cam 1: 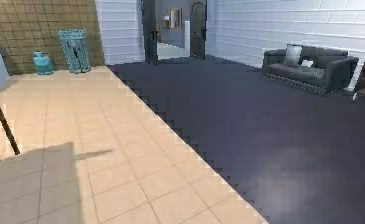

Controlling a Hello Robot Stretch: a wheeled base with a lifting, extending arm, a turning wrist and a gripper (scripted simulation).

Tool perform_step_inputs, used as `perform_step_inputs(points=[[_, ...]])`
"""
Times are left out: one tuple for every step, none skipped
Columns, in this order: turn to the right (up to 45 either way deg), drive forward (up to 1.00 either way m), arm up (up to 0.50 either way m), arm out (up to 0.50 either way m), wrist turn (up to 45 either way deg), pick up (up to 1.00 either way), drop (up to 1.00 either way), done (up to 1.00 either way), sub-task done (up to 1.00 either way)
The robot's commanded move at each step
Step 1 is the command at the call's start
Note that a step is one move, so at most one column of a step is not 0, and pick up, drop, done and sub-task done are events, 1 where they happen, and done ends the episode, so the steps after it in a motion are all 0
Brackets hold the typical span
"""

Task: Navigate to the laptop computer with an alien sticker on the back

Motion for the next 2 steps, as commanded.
perform_step_inputs(points=[[45.0,0.00,0.00,0.00,0.0,0.00,0.00,0.00,0.00],[12.0,0.00,0.00,0.00,0.0,0.00,0.00,0.00,0.00]])
